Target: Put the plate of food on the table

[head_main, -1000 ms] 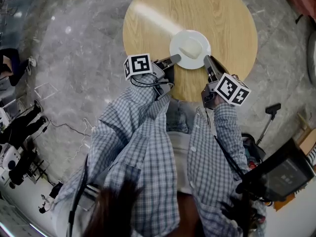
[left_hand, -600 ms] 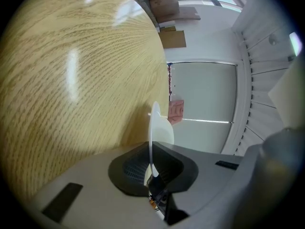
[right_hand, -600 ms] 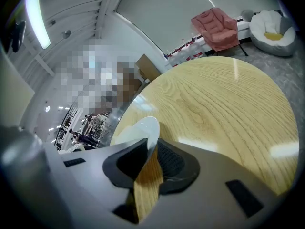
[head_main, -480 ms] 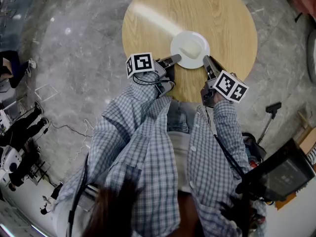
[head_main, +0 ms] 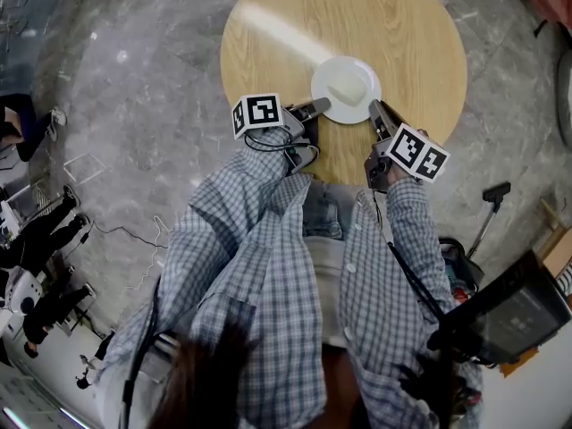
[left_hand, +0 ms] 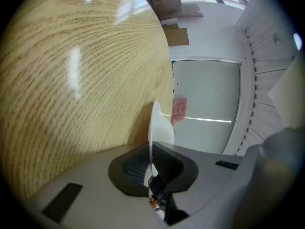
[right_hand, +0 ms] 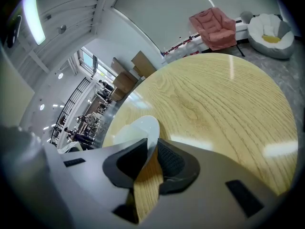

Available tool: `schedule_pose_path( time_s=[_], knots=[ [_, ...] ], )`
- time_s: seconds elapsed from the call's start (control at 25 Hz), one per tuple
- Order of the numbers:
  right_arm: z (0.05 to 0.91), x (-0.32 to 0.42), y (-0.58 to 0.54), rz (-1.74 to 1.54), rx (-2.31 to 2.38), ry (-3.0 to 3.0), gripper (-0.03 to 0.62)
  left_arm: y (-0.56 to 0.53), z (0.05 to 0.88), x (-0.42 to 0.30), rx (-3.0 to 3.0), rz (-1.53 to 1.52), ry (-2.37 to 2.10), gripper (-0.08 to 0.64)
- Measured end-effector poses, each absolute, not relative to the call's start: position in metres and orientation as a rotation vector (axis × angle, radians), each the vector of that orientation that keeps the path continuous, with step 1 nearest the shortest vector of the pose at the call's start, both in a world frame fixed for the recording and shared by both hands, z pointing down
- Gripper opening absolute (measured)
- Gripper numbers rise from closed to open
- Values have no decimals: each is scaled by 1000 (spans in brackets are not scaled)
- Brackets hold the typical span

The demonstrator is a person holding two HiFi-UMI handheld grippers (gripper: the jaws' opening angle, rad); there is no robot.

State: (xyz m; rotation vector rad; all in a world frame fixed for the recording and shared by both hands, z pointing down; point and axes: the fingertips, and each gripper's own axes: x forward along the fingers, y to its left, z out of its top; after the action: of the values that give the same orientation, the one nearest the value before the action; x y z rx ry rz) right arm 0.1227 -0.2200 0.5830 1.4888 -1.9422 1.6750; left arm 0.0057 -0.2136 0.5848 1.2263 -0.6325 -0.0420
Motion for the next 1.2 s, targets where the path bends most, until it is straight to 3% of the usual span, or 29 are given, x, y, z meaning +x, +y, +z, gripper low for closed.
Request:
schedule_pose_path(
  time_s=[1.2],
  knots=[
    [589,135,-251,1375,1491,-1950,61,-183,580,45,1282,142,-383,20]
  ],
)
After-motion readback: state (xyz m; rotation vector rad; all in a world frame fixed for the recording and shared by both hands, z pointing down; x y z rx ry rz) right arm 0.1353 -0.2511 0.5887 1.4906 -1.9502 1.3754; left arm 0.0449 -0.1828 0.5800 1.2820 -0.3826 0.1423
